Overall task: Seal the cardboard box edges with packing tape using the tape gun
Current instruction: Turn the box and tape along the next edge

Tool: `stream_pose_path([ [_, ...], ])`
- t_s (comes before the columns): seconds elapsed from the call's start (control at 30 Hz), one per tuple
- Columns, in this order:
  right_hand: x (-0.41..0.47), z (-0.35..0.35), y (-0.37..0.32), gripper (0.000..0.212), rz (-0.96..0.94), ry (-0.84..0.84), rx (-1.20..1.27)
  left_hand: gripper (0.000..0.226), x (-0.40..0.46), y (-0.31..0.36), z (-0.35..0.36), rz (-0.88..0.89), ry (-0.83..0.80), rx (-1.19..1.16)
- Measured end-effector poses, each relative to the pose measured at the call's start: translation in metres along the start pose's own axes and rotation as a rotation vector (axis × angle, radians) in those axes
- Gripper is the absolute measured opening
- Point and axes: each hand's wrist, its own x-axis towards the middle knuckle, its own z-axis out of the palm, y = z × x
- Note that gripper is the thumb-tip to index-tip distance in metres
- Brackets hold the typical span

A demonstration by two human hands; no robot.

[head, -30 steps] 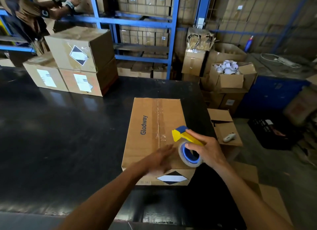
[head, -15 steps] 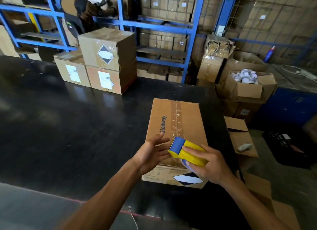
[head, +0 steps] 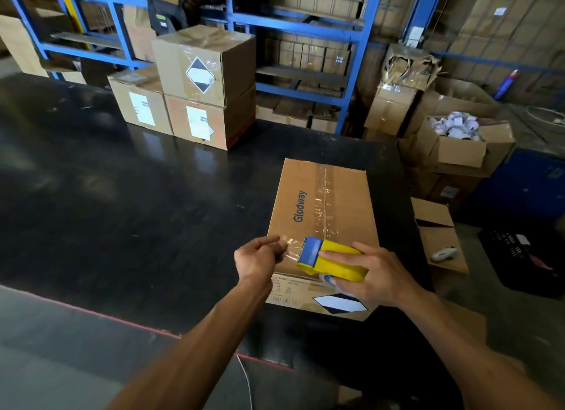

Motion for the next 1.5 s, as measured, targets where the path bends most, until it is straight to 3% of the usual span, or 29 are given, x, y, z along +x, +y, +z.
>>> stream_pose_path([
  [0.17, -0.013, -0.009, 0.023, 0.054, 0.000, -0.129, -0.109, 0.016, 0.004, -0.015, -0.035, 0.208, 0.143, 0.109],
  [0.33, -0.014, 0.008, 0.013, 0.052, 0.018, -0.261, -0.273, 0.023, 0.003, -0.047, -0.032, 0.215, 0.253, 0.141],
  [0.57, -0.006, 0.015, 0.007, 0.050, 0.014, -0.311, -0.391, 0.030, 0.007, -0.062, -0.028, 0.243, 0.314, 0.124],
  [0.93, 0.001, 0.010, -0.001, 0.052, 0.040, -0.376, -0.461, 0.034, 0.013, -0.076, -0.033, 0.259, 0.299, 0.078],
  [1.13, 0.005, 0.012, -0.001, 0.053, 0.061, -0.403, -0.447, 0.060, 0.027, -0.076, -0.054, 0.191, 0.048, -0.017],
  [1.2, 0.005, 0.012, 0.001, 0.053, 0.064, -0.400, -0.421, 0.069, 0.035, -0.074, -0.068, 0.143, 0.025, 0.035],
  [1.27, 0.005, 0.012, 0.003, 0.052, 0.064, -0.389, -0.420, 0.063, 0.046, -0.074, -0.086, 0.145, 0.059, 0.113],
  [1.33, 0.004, 0.012, 0.005, 0.052, 0.070, -0.378, -0.444, 0.055, 0.051, -0.066, -0.092, 0.273, 0.067, 0.284],
  [1.37, 0.004, 0.012, 0.005, 0.052, 0.073, -0.375, -0.446, 0.052, 0.051, -0.060, -0.089, 0.422, 0.045, 0.426],
  [1.43, 0.005, 0.013, 0.003, 0.052, 0.067, -0.374, -0.458, 0.047, 0.055, -0.047, -0.071, 0.888, -0.058, 0.725],
  [1.5, 0.006, 0.015, 0.000, 0.052, 0.065, -0.389, -0.461, 0.048, 0.062, -0.035, -0.043, 1.369, -0.282, 1.013],
])
